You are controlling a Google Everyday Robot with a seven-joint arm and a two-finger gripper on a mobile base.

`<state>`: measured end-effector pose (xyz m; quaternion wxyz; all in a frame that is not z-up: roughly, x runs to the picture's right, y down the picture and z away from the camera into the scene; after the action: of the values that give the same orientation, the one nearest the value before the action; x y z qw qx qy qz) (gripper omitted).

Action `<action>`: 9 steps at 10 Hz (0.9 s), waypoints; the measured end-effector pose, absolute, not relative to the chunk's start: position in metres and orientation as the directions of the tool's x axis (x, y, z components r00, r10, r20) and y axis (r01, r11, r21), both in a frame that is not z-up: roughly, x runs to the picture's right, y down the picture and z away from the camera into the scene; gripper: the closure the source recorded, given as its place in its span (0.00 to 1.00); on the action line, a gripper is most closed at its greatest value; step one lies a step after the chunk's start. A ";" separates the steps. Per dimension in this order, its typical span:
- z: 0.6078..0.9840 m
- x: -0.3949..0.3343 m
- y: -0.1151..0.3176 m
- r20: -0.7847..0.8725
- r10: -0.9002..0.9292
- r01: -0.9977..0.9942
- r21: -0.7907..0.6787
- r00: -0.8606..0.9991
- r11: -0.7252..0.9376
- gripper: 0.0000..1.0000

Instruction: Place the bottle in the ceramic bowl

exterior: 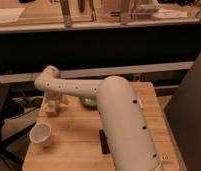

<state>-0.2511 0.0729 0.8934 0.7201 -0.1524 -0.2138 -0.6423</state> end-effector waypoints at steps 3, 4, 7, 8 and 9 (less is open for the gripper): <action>0.897 -0.252 0.072 0.504 -0.861 0.990 0.066 0.075 0.125 0.20; 0.900 -0.252 0.074 0.506 -0.859 0.990 0.066 0.076 0.127 0.20; 0.907 -0.254 0.081 0.509 -0.857 0.989 0.072 0.076 0.131 0.20; 0.908 -0.253 0.079 0.508 -0.858 0.989 0.073 0.077 0.132 0.20; 0.908 -0.253 0.078 0.510 -0.857 0.988 0.074 0.077 0.133 0.20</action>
<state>-0.2526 0.0783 0.9084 0.7188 -0.1477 -0.2228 -0.6418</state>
